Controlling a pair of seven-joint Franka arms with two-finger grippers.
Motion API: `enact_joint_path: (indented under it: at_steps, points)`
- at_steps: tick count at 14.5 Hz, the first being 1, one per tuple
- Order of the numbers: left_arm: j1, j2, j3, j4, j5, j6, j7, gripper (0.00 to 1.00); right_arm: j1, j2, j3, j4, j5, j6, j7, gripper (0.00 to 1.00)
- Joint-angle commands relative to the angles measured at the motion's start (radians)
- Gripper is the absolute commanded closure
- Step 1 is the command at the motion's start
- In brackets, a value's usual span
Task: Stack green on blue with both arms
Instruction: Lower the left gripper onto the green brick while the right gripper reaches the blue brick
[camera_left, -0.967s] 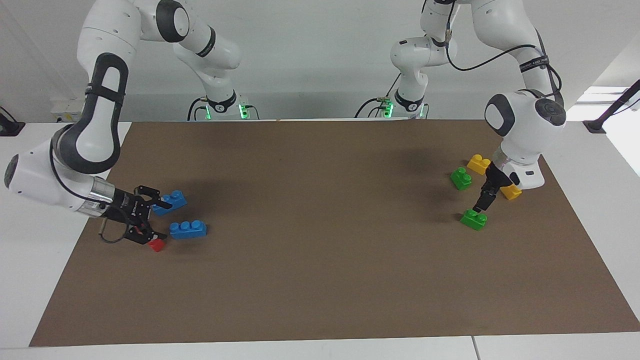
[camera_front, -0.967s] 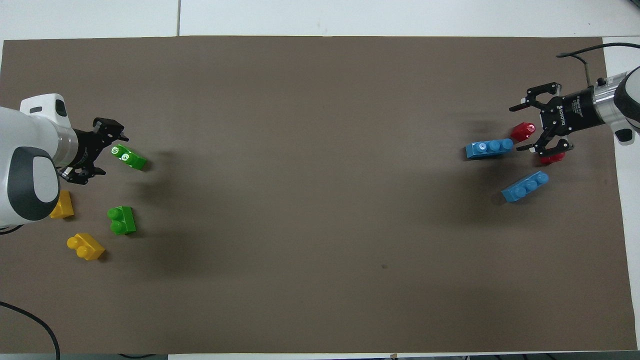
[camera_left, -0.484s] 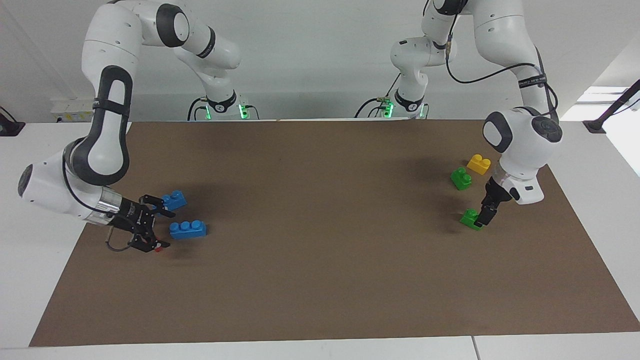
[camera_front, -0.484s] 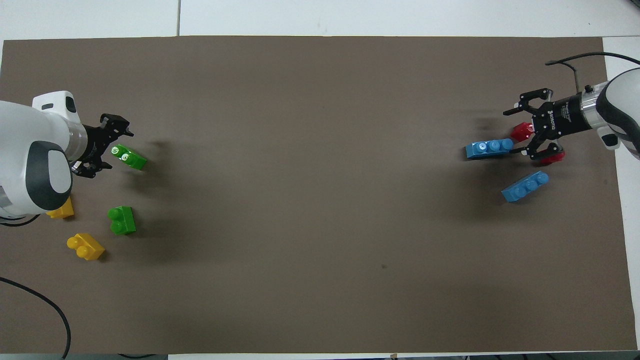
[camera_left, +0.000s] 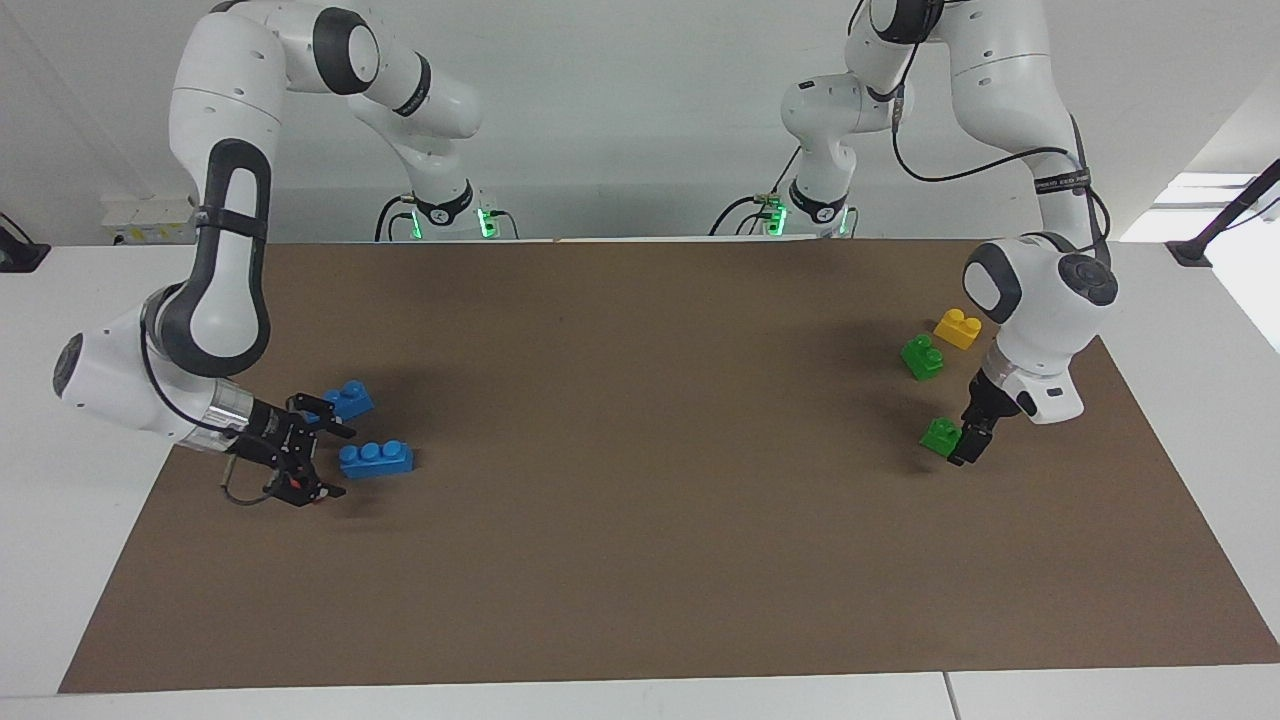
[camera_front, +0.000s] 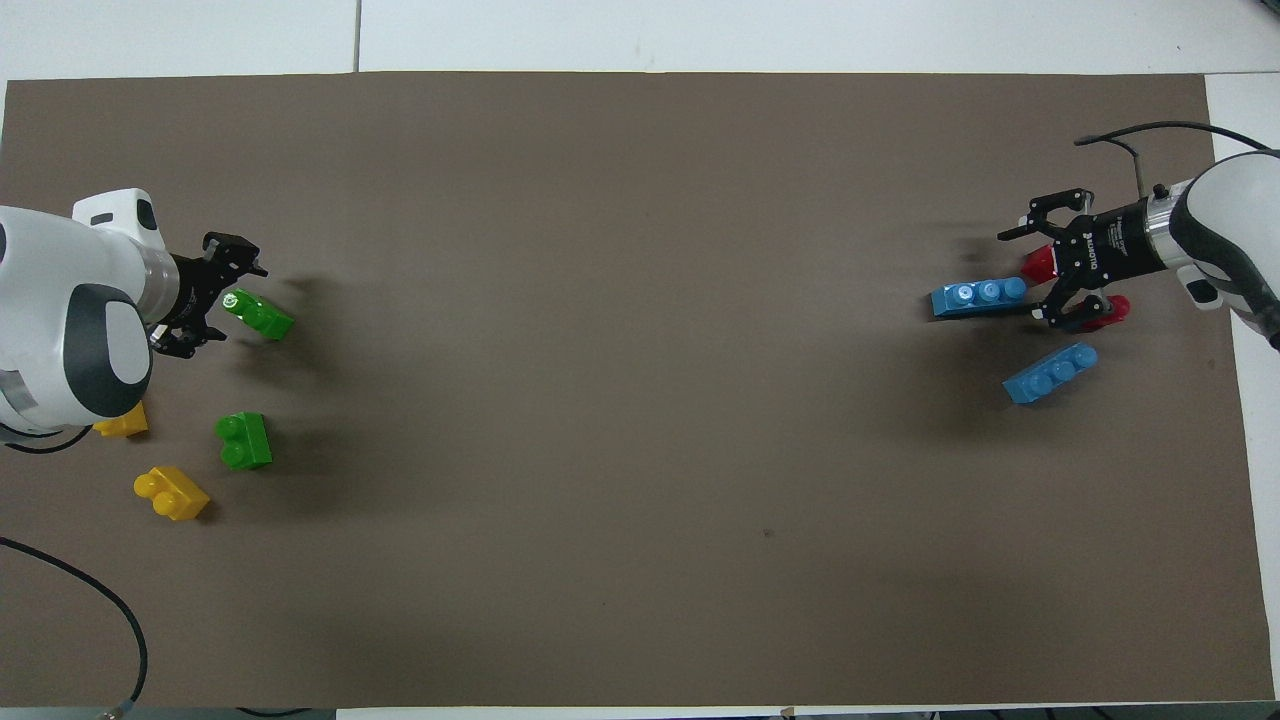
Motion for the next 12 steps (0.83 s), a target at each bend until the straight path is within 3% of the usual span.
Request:
enact_joint_path:
  at_steps: [1,12]
  points:
    - [0.008,0.014,-0.005,-0.011,-0.011,0.035,-0.009,0.00,0.000,-0.011,0.003,-0.027,0.031,0.032,-0.033,0.00]
    - [0.008,0.014,-0.005,-0.045,-0.012,0.088,-0.046,0.01,0.005,-0.021,0.003,-0.075,0.031,0.095,-0.036,0.00]
